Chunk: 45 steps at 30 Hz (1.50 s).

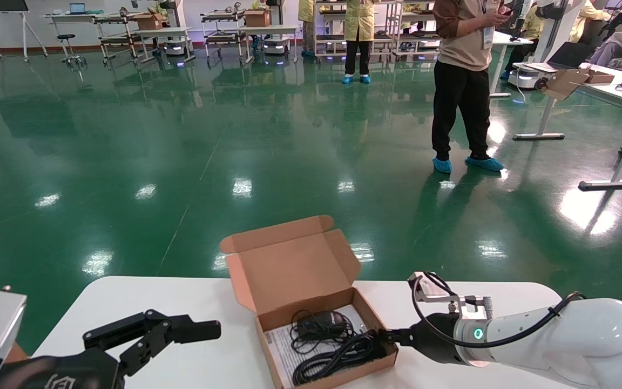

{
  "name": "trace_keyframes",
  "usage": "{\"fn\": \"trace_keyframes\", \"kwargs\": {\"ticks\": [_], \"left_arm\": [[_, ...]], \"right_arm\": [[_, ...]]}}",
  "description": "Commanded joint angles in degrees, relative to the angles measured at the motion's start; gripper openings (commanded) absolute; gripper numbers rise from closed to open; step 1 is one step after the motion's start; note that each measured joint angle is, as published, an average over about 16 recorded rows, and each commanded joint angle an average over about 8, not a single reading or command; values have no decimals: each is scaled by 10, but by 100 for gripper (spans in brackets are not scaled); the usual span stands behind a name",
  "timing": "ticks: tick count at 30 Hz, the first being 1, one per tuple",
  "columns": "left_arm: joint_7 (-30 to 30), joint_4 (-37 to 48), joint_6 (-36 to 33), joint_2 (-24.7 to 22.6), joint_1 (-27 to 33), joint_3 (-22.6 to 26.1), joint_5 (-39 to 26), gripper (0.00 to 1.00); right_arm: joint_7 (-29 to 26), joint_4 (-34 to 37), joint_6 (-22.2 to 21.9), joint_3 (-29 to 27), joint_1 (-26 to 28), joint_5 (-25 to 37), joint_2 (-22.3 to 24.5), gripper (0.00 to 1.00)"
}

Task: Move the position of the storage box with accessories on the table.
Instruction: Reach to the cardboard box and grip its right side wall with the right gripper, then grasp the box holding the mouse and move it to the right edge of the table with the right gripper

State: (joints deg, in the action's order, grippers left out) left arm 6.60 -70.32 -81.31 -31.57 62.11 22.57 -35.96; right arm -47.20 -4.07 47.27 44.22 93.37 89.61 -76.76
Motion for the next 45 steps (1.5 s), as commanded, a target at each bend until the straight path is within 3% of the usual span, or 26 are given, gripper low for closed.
{"fn": "trace_keyframes", "kwargs": {"ticks": [1,13,25,37,45], "left_arm": [[0,0,0,0,0,0,0,100],[0,0,0,0,0,0,0,100],[0,0,0,0,0,0,0,100],[0,0,0,0,0,0,0,100],[0,0,0,0,0,0,0,100]], "right_arm": [[-1,0,0,1,-1,0,0,0],[2,5,16,4,19,2,9,0],[19,8,71,4,71,1,35,0],[39,8,147,8,155,9,91,0],[56,15,166,20,206,28,141,0]]}}
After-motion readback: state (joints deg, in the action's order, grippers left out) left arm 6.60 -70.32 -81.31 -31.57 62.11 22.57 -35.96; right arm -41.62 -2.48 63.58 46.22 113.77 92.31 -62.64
